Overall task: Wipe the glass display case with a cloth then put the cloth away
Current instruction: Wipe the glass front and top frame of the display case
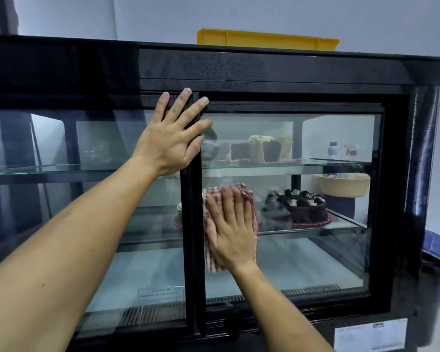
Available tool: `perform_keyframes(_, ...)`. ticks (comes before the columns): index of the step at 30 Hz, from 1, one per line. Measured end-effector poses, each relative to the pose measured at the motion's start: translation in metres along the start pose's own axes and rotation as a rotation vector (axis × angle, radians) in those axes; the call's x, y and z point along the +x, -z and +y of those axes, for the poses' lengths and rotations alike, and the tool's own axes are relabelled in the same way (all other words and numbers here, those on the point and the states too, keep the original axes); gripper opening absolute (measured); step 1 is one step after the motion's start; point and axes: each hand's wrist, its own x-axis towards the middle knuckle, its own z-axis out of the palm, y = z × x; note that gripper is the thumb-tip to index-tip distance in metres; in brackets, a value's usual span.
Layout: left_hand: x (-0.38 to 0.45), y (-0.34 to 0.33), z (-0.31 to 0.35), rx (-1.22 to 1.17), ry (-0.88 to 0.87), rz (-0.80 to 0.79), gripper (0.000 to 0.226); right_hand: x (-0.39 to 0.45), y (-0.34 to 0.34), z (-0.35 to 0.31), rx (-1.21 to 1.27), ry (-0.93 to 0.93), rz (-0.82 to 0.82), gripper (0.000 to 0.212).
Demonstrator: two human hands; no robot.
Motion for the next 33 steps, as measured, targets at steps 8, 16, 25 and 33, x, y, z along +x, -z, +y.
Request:
perform_keyframes(8, -0.001, 0.002, 0.0, 0.031, -0.116, -0.022, 0.051, 0.07, 0.041, 0.134, -0.07, -0.203, 0.161, 0.058)
perform_keyframes(16, 0.005, 0.004, 0.0, 0.052, -0.238, -0.104, 0.053, -0.066, 0.005, 0.075, 0.053, -0.574, 0.137, 0.068)
perform_keyframes(25, 0.004, 0.007, 0.002, 0.038, -0.227, -0.115, 0.053, 0.078, 0.055, 0.142, -0.144, 0.13, 0.051, 0.06)
perform_keyframes(33, 0.013, 0.014, 0.003, 0.026, -0.404, -0.186, 0.055, -0.028, 0.032, 0.124, 0.027, -0.667, 0.114, 0.066)
